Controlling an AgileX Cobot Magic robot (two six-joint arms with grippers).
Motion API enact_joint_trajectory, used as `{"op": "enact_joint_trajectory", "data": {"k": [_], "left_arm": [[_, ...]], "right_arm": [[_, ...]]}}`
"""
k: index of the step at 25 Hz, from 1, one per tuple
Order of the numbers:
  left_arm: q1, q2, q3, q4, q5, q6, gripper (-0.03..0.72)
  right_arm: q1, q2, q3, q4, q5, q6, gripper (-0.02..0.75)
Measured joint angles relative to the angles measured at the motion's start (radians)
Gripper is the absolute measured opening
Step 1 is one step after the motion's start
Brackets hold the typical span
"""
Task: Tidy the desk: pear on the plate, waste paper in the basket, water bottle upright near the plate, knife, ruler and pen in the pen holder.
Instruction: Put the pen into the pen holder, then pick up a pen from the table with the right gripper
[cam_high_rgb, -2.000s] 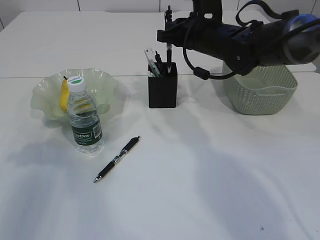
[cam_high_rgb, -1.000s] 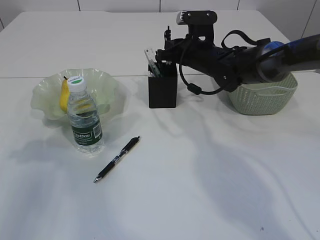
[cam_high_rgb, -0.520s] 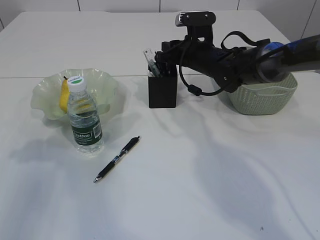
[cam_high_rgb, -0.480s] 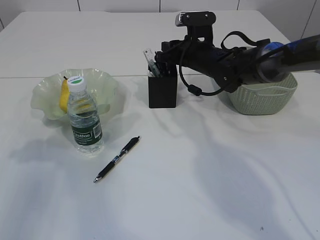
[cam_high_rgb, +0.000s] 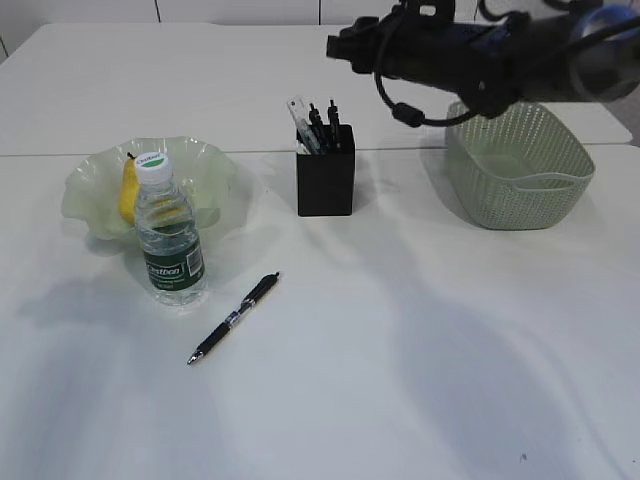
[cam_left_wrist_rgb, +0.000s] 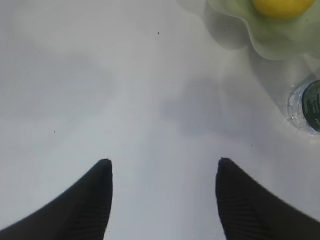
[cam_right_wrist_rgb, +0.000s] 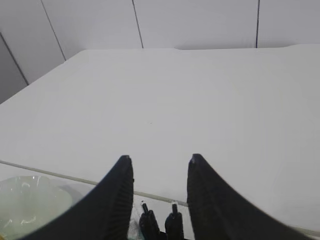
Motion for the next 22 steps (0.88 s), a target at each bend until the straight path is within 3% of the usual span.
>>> {"op": "enact_joint_trajectory", "data": {"k": [9, 15, 17, 22], "left_arm": [[0.000, 0.000, 0.000, 0.002, -0.002, 0.000, 0.456], [0.000, 0.000, 0.000, 0.002, -0.002, 0.000, 0.456], [0.000, 0.000, 0.000, 0.002, -0.002, 0.000, 0.456], [0.000, 0.000, 0.000, 0.002, -0.002, 0.000, 0.456]], "right_arm": [[0.010, -0.220, 0.000, 0.000, 0.411, 0.005, 0.272], [0.081, -0.279, 0.000, 0.025, 0.666, -0.113, 0.272], [0.101, -0.281, 0.000, 0.072, 0.745, -0.170, 0.272], [0.110, -0.281, 0.000, 0.322, 0.928, -0.357, 0.272]]}}
